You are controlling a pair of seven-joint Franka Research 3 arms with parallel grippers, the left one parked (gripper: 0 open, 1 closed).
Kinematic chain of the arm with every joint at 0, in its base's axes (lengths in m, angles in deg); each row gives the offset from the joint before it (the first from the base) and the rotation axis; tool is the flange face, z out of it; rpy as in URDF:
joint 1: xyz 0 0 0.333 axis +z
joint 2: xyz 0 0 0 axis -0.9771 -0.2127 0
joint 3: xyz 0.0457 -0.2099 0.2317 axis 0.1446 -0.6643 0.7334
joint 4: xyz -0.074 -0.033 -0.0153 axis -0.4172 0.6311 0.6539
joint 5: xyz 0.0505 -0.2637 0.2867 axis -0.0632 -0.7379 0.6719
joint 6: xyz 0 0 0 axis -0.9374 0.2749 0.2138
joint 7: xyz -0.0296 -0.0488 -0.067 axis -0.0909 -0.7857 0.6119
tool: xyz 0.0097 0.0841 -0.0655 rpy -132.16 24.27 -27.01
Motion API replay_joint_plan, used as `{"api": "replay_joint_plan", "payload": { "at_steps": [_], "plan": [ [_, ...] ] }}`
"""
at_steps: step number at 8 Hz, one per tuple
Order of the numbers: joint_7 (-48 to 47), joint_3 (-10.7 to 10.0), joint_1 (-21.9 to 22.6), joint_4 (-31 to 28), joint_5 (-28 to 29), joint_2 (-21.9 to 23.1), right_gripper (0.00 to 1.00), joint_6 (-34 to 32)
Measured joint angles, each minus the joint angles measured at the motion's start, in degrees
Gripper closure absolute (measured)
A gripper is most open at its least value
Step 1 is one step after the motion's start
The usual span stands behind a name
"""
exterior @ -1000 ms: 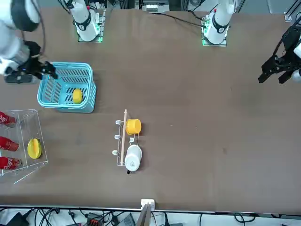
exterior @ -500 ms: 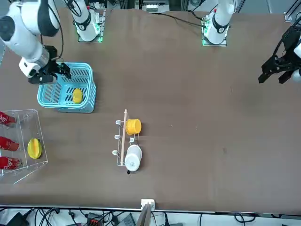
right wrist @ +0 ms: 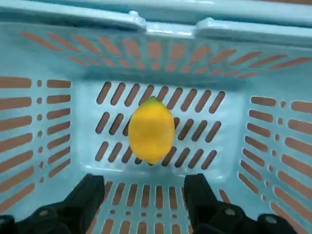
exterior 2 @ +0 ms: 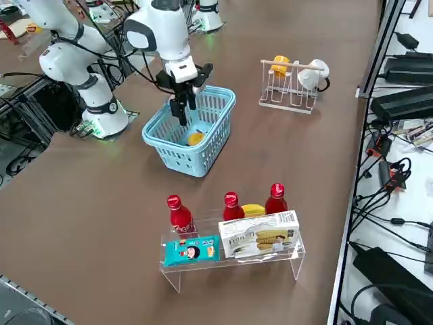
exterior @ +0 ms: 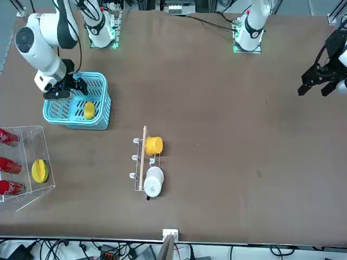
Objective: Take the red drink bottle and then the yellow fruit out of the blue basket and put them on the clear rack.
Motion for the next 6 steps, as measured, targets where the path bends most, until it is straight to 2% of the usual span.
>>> {"api": "replay_joint_plan", "payload": {
  "at_steps": [2, 6],
  "plan": [
    [-0.5, 0.0, 0.0, -2.1, 0.0, -2.9, 0.00, 5.9],
    [-0.9, 0.0, 0.0, -2.5, 0.0, -7.5, 0.00, 12.4]
  ]
}}
